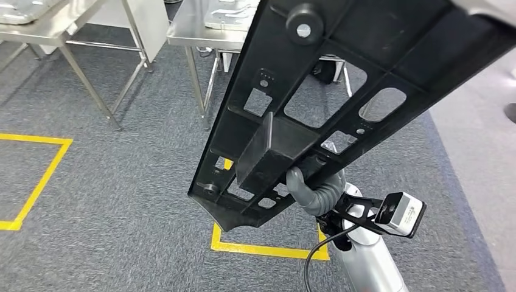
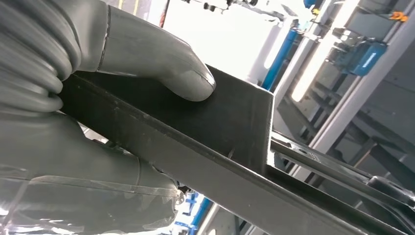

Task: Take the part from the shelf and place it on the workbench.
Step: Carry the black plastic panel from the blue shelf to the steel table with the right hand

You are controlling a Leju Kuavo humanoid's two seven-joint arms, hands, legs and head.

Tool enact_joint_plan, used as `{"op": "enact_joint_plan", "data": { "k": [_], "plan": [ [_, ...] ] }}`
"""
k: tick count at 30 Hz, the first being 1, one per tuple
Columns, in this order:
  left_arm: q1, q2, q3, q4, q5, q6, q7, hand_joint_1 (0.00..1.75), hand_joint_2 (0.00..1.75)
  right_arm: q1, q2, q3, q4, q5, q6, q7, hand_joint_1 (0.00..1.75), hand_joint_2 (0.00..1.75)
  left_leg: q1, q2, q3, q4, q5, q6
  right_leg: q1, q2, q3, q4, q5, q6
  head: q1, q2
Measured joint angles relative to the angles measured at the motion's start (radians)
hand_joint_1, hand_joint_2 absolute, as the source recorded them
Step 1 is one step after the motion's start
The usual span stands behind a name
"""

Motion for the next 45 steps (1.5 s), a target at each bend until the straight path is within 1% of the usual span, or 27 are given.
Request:
{"op": "enact_joint_plan", "data": {
  "k": [2,4,5,6,8,9,11,15,16,18,19,20,21,22,24,26,30,32,34,35,36,37,39,40,41,43,45],
  "plan": [
    [0.002,0.000,0.000,0.000,-0.003,-0.002,-0.002,0.00,1.75,-0.001,-0.002,0.000,0.000,0.000,-0.002,-0.002,1.75,1.75,0.000,0.022,0.003,-0.004,-0.001,0.008,-0.001,-0.052,-0.054,0.108,-0.055,0.010,0.000,0.000],
    [0.005,0.001,0.000,0.000,-0.005,-0.004,-0.002,0.00,1.75,0.001,-0.003,0.000,0.001,0.000,-0.005,-0.002,1.75,1.75,-0.001,0.044,0.004,-0.003,-0.004,0.009,-0.007,-0.068,-0.119,0.228,-0.097,0.016,0.000,0.000],
    [0.005,0.002,0.000,0.000,-0.006,-0.006,-0.002,0.00,1.75,0.002,-0.004,0.000,0.002,0.003,-0.008,-0.003,1.75,1.75,-0.001,0.052,0.005,-0.003,-0.006,0.009,-0.009,-0.071,-0.131,0.248,-0.094,0.017,0.000,0.000],
    [0.005,0.002,0.000,0.000,-0.006,-0.009,-0.002,0.00,1.75,0.002,-0.005,0.000,0.003,0.006,-0.011,-0.004,1.75,1.75,-0.001,0.059,0.007,-0.003,-0.008,0.007,-0.010,-0.073,-0.123,0.228,-0.073,0.016,0.000,0.000],
    [0.002,0.002,0.000,0.000,-0.006,-0.017,-0.002,0.00,1.75,0.002,-0.005,0.000,0.003,0.014,-0.016,-0.006,1.75,1.75,-0.002,0.067,0.014,-0.004,-0.012,0.003,-0.008,-0.079,-0.056,0.095,-0.004,0.008,0.000,0.000],
    [0.000,0.002,0.000,0.000,-0.006,-0.019,-0.002,0.00,1.75,0.001,-0.005,0.000,0.003,0.016,-0.016,-0.007,1.75,1.75,-0.004,0.071,0.017,-0.004,-0.014,0.000,-0.004,-0.083,-0.021,0.028,0.019,0.002,0.000,0.000],
    [-0.001,0.001,0.000,0.000,-0.006,-0.022,-0.003,0.00,1.75,0.000,-0.005,0.000,0.003,0.019,-0.016,-0.008,1.75,1.75,-0.005,0.075,0.020,-0.005,-0.018,-0.009,0.003,-0.090,0.013,-0.038,0.029,-0.009,0.000,0.000],
    [-0.003,0.004,0.000,0.000,-0.006,-0.028,-0.003,0.00,1.75,0.005,-0.006,0.000,-0.002,0.019,-0.017,-0.011,1.75,1.75,-0.007,0.071,0.023,0.009,-0.036,-0.031,-0.001,-0.083,0.034,-0.062,0.028,-0.028,0.000,0.000],
    [-0.003,0.005,0.000,0.000,-0.007,-0.030,-0.003,0.00,1.75,0.005,-0.006,0.000,-0.004,0.019,-0.018,-0.012,1.75,1.75,-0.007,0.062,0.007,0.047,-0.056,-0.035,-0.004,-0.081,0.042,-0.069,0.028,-0.034,0.000,0.000],
    [0.001,0.006,0.000,0.000,-0.007,-0.031,-0.003,0.00,1.75,0.007,-0.006,0.000,-0.005,0.019,-0.018,-0.014,1.75,1.75,-0.004,0.045,-0.058,0.173,-0.106,-0.039,-0.003,-0.078,0.051,-0.072,0.024,-0.042,0.000,0.000],
    [0.004,0.007,0.000,0.000,-0.007,-0.031,-0.003,0.00,1.75,0.010,-0.006,0.000,-0.005,0.019,-0.018,-0.014,1.75,1.75,-0.004,0.041,-0.093,0.232,-0.121,-0.042,-0.002,-0.074,0.054,-0.070,0.020,-0.044,0.000,0.000],
    [0.006,0.008,0.000,0.000,-0.007,-0.031,-0.003,0.00,1.75,0.013,-0.006,0.000,-0.005,0.019,-0.018,-0.014,1.75,1.75,-0.003,0.040,-0.116,0.260,-0.118,-0.044,-0.001,-0.070,0.057,-0.068,0.016,-0.045,0.000,0.000],
    [0.007,0.009,0.000,0.000,-0.007,-0.031,-0.003,0.00,1.75,0.015,-0.006,0.000,-0.005,0.019,-0.017,-0.014,1.75,1.75,-0.003,0.040,-0.121,0.251,-0.095,-0.045,-0.001,-0.065,0.061,-0.065,0.011,-0.044,0.000,0.000],
    [0.007,0.010,0.000,0.000,-0.007,-0.031,-0.003,0.00,1.75,0.015,-0.006,0.000,-0.005,0.019,-0.017,-0.015,1.75,1.75,-0.002,0.040,-0.109,0.206,-0.056,-0.045,-0.001,-0.061,0.065,-0.061,0.004,-0.042,0.000,0.000],
    [0.006,0.011,0.000,0.000,-0.007,-0.031,-0.003,0.00,1.75,0.016,-0.006,0.000,-0.005,0.019,-0.016,-0.015,1.75,1.75,-0.002,0.037,-0.058,0.081,0.009,-0.041,0.000,-0.055,0.074,-0.049,-0.014,-0.034,0.000,0.000],
    [0.005,0.012,0.000,0.000,-0.007,-0.031,-0.003,0.00,1.75,0.017,-0.006,0.000,-0.005,0.018,-0.015,-0.016,1.75,1.75,-0.005,0.033,-0.029,0.020,0.019,-0.030,0.002,-0.051,0.074,-0.040,-0.025,-0.024,0.000,0.000],
    [0.004,0.012,0.000,0.000,-0.005,-0.031,-0.003,0.00,1.75,0.017,-0.006,0.000,-0.005,0.017,-0.013,-0.016,1.75,1.75,-0.004,0.032,-0.022,0.009,0.008,-0.007,-0.001,-0.055,0.067,-0.022,-0.043,-0.002,0.000,0.000],
    [0.002,0.012,0.000,0.000,-0.004,-0.031,-0.003,0.00,1.75,0.015,-0.006,0.000,-0.005,0.017,-0.012,-0.016,1.75,1.75,-0.001,0.033,-0.015,0.005,0.004,0.002,-0.005,-0.063,0.020,0.067,-0.084,0.009,0.000,0.000],
    [0.003,0.012,0.000,0.000,-0.004,-0.031,-0.003,0.00,1.75,0.017,-0.006,0.000,-0.005,0.017,-0.011,-0.017,1.75,1.75,-0.001,0.034,-0.011,0.005,-0.002,0.006,-0.010,-0.067,-0.064,0.204,-0.128,0.017,0.000,0.000],
    [0.003,0.012,0.000,0.000,-0.004,-0.031,-0.003,0.00,1.75,0.018,-0.006,0.000,-0.005,0.017,-0.011,-0.016,1.75,1.75,-0.001,0.035,-0.008,0.005,-0.006,0.006,-0.012,-0.068,-0.096,0.246,-0.130,0.019,0.000,0.000],
    [0.004,0.012,0.000,0.000,-0.004,-0.031,-0.003,0.00,1.75,0.019,-0.006,0.000,-0.005,0.017,-0.011,-0.016,1.75,1.75,-0.001,0.035,-0.002,0.005,-0.011,0.005,-0.014,-0.069,-0.109,0.250,-0.109,0.020,0.000,0.000],
    [0.004,0.012,0.000,0.000,-0.004,-0.031,-0.003,0.00,1.75,0.019,-0.006,0.000,-0.005,0.017,-0.011,-0.016,1.75,1.75,0.000,0.034,0.007,0.005,-0.016,0.003,-0.015,-0.071,-0.101,0.212,-0.069,0.018,0.000,0.000],
    [0.004,0.012,0.000,0.000,-0.004,-0.031,-0.003,0.00,1.75,0.016,-0.006,-0.001,-0.004,0.017,-0.011,-0.016,1.75,1.75,-0.001,0.034,0.025,0.004,-0.029,-0.003,-0.014,-0.076,-0.049,0.077,0.016,0.011,0.000,0.000],
    [0.004,0.012,0.000,0.000,-0.004,-0.031,-0.003,0.00,1.75,0.015,-0.006,-0.001,-0.004,0.017,-0.011,-0.016,1.75,1.75,-0.002,0.034,0.031,0.004,-0.034,-0.008,-0.011,-0.078,-0.026,0.021,0.036,0.007,0.000,0.000],
    [0.003,0.012,0.000,0.000,-0.004,-0.031,-0.003,0.00,1.75,0.014,-0.006,-0.001,-0.004,0.017,-0.011,-0.016,1.75,1.75,-0.003,0.035,0.035,0.002,-0.038,-0.014,-0.007,-0.079,-0.013,-0.010,0.041,0.002,0.000,0.000],
    [0.002,0.012,0.000,0.000,-0.004,-0.031,-0.003,0.00,1.75,0.013,-0.006,-0.001,-0.003,0.017,-0.011,-0.016,1.75,1.75,-0.004,0.039,0.039,-0.004,-0.043,-0.025,-0.003,-0.077,-0.008,-0.026,0.032,-0.007,0.000,0.000],
    [0.001,0.012,0.000,0.000,-0.004,-0.030,-0.004,0.00,1.75,0.012,-0.006,-0.002,-0.003,0.016,-0.010,-0.017,1.75,1.75,-0.003,0.041,0.043,0.001,-0.052,-0.035,-0.007,-0.073,0.004,-0.035,0.029,-0.019,0.000,0.000]
  ]
}}
